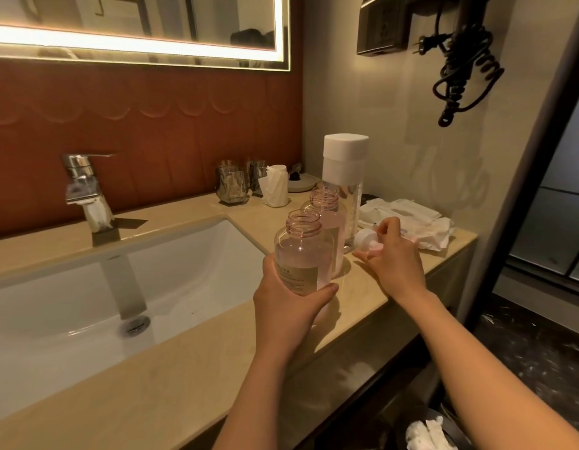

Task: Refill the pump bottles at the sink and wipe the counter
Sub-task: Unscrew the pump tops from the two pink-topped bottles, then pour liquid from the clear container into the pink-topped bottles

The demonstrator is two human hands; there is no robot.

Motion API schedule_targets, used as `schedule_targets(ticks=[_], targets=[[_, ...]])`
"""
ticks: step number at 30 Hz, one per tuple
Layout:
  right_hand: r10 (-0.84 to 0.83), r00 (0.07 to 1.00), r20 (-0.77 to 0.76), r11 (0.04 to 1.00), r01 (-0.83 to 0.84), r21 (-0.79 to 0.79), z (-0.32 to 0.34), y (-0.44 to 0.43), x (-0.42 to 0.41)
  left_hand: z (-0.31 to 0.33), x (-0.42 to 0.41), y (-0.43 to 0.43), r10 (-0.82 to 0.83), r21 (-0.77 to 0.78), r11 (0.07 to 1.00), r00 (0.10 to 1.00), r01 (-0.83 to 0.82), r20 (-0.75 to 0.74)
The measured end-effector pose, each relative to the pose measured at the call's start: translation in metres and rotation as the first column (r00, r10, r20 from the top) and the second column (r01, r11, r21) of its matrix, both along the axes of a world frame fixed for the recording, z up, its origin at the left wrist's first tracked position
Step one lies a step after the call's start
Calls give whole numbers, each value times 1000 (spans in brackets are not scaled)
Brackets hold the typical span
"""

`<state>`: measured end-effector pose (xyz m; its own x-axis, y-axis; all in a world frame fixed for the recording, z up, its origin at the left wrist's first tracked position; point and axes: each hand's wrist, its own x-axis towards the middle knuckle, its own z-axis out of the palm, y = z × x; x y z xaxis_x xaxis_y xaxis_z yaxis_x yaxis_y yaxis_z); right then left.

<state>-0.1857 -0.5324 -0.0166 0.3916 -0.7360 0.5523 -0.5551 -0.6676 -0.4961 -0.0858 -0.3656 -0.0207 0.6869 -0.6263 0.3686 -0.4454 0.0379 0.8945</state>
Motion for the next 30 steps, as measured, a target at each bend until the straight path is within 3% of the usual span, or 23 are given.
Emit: schedule_targets(ticks=[17, 24, 30], targets=[[231, 972, -50, 958, -218, 185, -6, 2, -25, -2, 1, -2, 6, -2, 1000, 1000, -6, 11], [133, 931, 339, 960, -207, 191, 28, 8, -9, -3, 2, -2, 0, -2, 1000, 1000, 0, 3], [118, 838, 532, 940, -268, 213, 69, -2, 25, -4, 1, -2, 9, 13, 1000, 1000, -9, 9]])
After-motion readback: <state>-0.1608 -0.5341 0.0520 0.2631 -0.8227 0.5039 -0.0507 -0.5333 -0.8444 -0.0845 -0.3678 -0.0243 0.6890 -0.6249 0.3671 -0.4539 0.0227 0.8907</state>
